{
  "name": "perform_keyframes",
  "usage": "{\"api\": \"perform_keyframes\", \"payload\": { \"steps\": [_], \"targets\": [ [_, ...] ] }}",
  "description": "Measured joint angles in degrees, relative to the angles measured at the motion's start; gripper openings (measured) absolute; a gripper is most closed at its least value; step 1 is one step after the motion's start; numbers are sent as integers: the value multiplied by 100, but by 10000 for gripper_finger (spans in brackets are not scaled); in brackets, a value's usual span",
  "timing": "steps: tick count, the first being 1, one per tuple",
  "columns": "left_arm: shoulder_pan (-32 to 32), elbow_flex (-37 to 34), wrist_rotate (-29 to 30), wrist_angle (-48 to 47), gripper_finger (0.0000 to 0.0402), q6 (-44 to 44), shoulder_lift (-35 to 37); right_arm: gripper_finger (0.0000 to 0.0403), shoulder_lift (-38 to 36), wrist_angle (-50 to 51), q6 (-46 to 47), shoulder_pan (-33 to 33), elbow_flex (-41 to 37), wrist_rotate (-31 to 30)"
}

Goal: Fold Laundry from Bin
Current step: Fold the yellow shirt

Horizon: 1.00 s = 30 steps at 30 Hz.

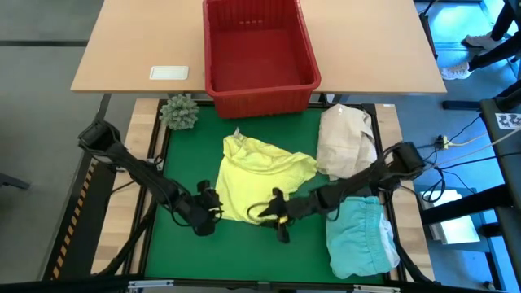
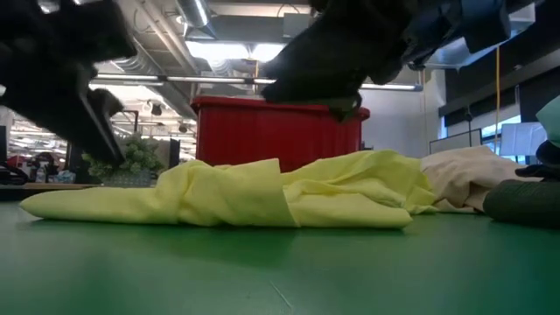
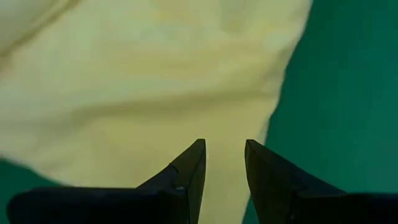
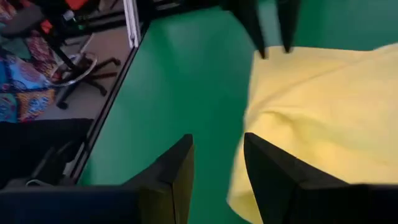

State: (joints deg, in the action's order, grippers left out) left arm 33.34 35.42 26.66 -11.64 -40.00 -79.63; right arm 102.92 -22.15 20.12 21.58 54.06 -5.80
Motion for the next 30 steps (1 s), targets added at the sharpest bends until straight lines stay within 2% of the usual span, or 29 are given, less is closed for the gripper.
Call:
{"api": "perform_keyframes", "payload": {
  "steps": [4, 9, 16, 27, 30],
  "targets": [
    [46, -22, 33, 143, 106, -165, -302, 140, 474, 574, -171, 223, 505, -335],
    [40, -20, 53, 335, 106, -167, -588, 140, 836, 1498, -296, 199, 1099, -555],
    [44, -22, 130, 389, 106, -153, -746, 141, 985, 2323, -718, 203, 1524, -1055],
    [44, -22, 135, 353, 106, -145, -746, 139, 1263, 2396, -696, 203, 1569, -1062],
    [44, -22, 135, 355, 106, -145, -746, 118, 1354, 2502, -654, 203, 1570, -1111]
  ]
}}
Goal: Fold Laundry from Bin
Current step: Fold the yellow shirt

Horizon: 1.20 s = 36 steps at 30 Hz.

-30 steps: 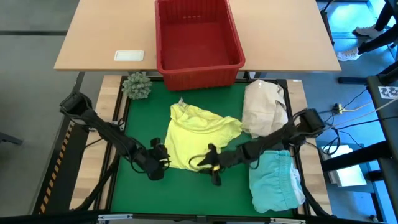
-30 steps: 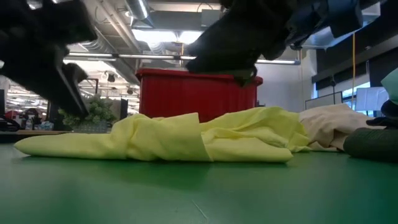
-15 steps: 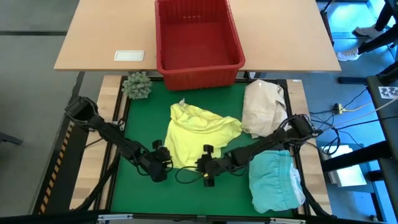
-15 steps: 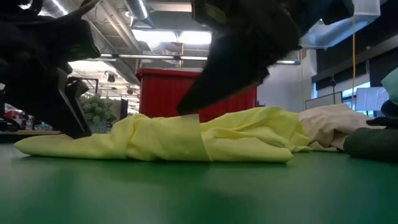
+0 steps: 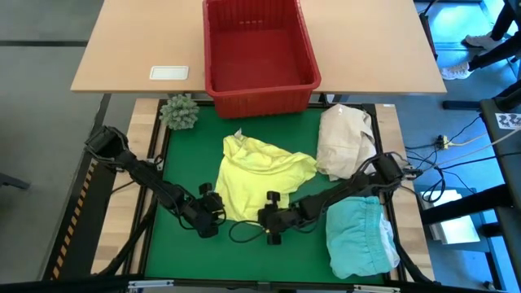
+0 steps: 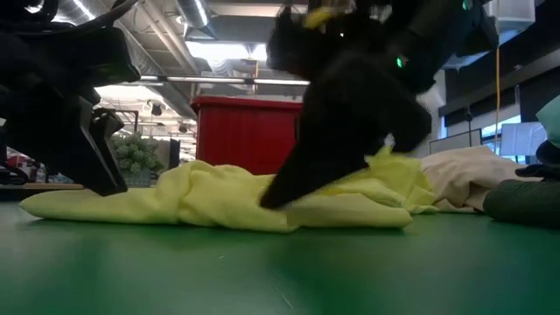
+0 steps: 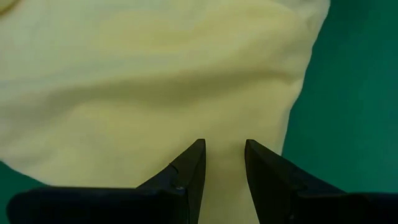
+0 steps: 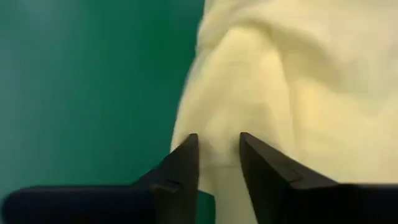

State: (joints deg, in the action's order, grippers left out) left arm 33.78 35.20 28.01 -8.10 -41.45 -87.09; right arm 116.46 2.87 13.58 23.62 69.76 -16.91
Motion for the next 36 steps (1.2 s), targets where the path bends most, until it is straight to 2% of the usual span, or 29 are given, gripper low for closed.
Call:
{"api": "perform_keyframes", "payload": {
  "steps": [5, 6, 12, 25, 31, 36],
  "targets": [
    [0, 0, -9, -5, 106, -2, 0, 20, 25, 213, 111, 0, -4, -51],
    [0, 0, -28, -3, 106, -2, 0, 12, 9, 256, 112, 0, -1, -85],
    [0, 0, -117, -26, 106, -5, 0, 4, -117, 664, 414, 56, -2, -157],
    [2, 2, -193, -51, 106, -20, 2, 1, -663, 1399, 1170, 537, -7, -742],
    [79, 2, -225, 4, 106, -42, 2, 0, -713, 1628, 1419, 566, -4, -722],
    [239, 2, -553, 130, 106, -44, 2, 0, -714, 1627, 1467, 562, -4, -651]
  ]
}}
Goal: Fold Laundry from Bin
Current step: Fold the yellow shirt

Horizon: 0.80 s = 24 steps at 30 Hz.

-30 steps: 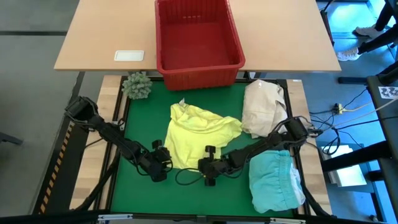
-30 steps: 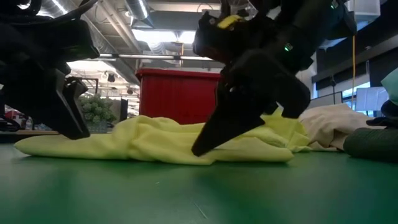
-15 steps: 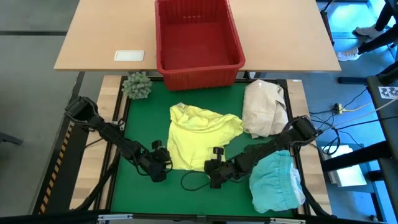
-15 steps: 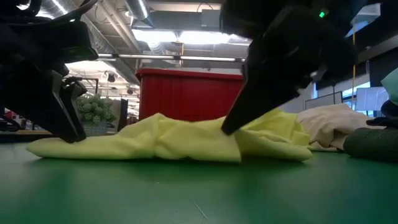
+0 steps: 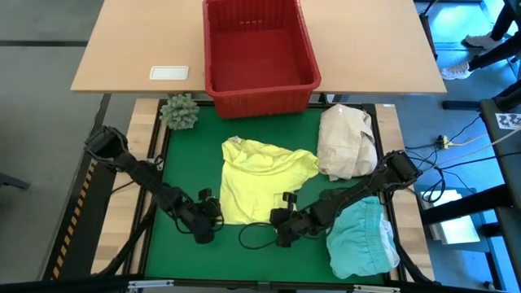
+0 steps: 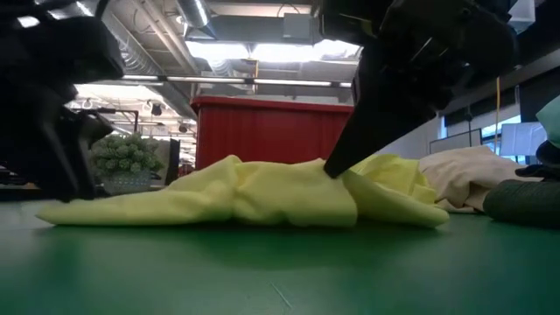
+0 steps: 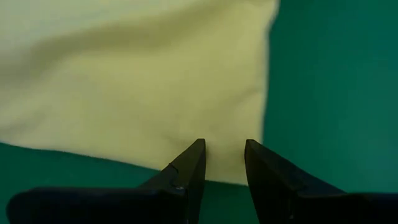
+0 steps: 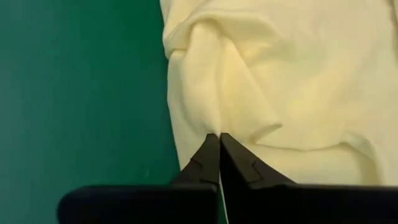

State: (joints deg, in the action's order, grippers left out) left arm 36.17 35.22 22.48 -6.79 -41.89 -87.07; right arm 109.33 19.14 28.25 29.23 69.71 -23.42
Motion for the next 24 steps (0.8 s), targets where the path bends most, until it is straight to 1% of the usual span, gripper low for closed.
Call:
{"api": "perform_keyframes", "payload": {
  "steps": [7, 10, 16, 19, 24],
  "targets": [
    [193, 8, -53, 16, 106, 0, -80, 0, 1, 103, 2, 0, 0, 155],
    [166, 7, 23, 73, 106, -5, -310, 0, 0, 108, 21, 0, 0, 210],
    [128, 34, 161, 510, 105, -18, -725, 7, 1, 42, 177, -2, 0, 385],
    [123, 28, 158, 553, 105, -17, -754, 32, -31, 55, 199, -3, 0, 623],
    [159, 20, 146, 536, 105, -17, -761, 101, -98, 110, 666, 7, 0, 1179]
  ]
}}
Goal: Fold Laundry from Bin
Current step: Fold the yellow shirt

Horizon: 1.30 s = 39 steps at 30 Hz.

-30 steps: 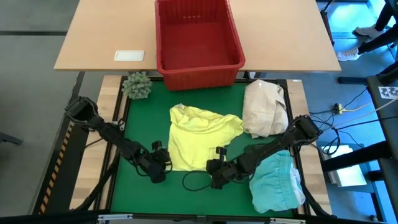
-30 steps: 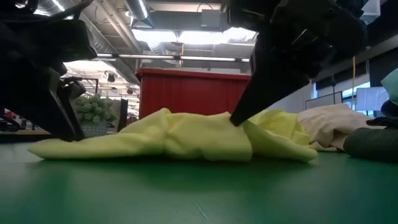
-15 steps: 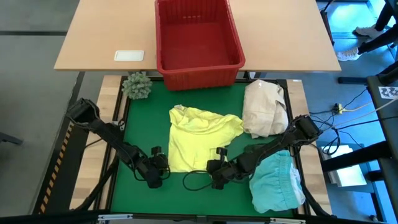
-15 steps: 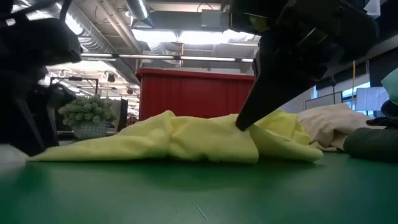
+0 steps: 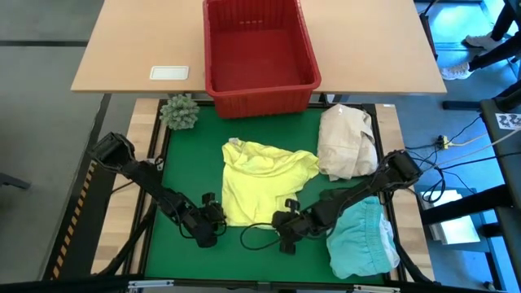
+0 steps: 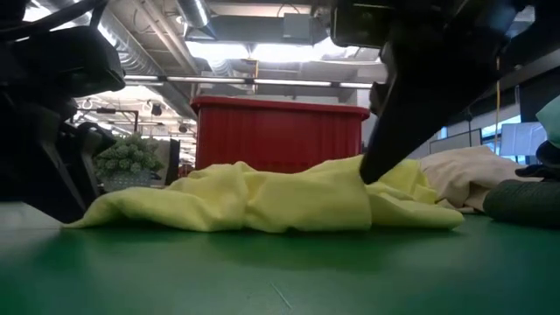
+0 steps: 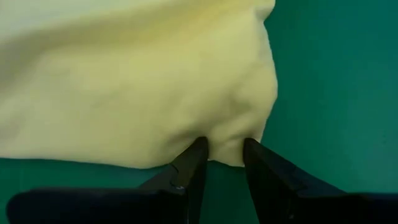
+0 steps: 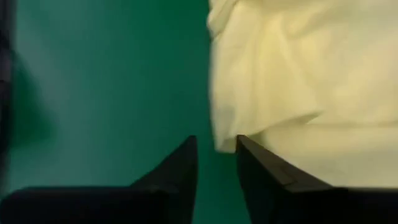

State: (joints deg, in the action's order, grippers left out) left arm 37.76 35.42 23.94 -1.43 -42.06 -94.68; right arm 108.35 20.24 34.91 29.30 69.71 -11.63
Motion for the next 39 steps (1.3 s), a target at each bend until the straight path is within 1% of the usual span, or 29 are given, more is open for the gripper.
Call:
{"api": "perform_keyframes", "payload": {
  "steps": [2, 4, 7, 9, 11, 15, 18, 22, 24, 26, 28, 31, 32, 35, 39],
  "targets": [
    [23, 0, 3, -5, 105, 0, -4, 129, -10, 9, 364, 5, 0, 186],
    [23, -2, 5, -7, 105, 0, -6, 154, -10, 84, 618, 79, 0, 222],
    [26, -6, 2, -7, 105, 2, -8, 181, 45, 97, 853, 158, 0, 94],
    [28, -7, 24, -7, 105, 15, -10, 191, 55, 65, 994, 196, -7, -98],
    [30, -9, 47, -7, 105, 27, -14, 196, 55, -76, 1120, 199, -7, -365],
    [30, -11, 52, -5, 105, 50, -14, 197, 97, -138, 1145, 149, -20, -596],
    [56, -11, 74, 3, 105, 59, -17, 198, 139, -493, 1178, 76, -217, -510],
    [78, -17, 98, 41, 105, 65, -21, 196, 219, -1231, 1221, -22, -538, -379],
    [88, -17, 96, 51, 105, 63, -20, 185, 219, -1348, 1167, -22, -588, -386],
    [104, -17, 96, 70, 105, 63, -21, 156, 209, -1359, 1112, -19, -592, -405],
    [125, -17, 95, 70, 105, 61, -21, 110, 164, -1273, 1030, -9, -605, -378],
    [144, -17, 82, 67, 105, 60, -23, 26, 66, -1196, 941, -9, -603, -199],
    [144, -17, 55, 61, 105, 59, -22, 14, 40, -1153, 932, -8, -603, -122],
    [141, -17, -3, 57, 105, 57, -21, 17, -7, -888, 997, -1, -599, -12],
    [141, -14, -62, 22, 105, 19, -19, 5, -14, -493, 1051, 71, -597, 186]
  ]
}}
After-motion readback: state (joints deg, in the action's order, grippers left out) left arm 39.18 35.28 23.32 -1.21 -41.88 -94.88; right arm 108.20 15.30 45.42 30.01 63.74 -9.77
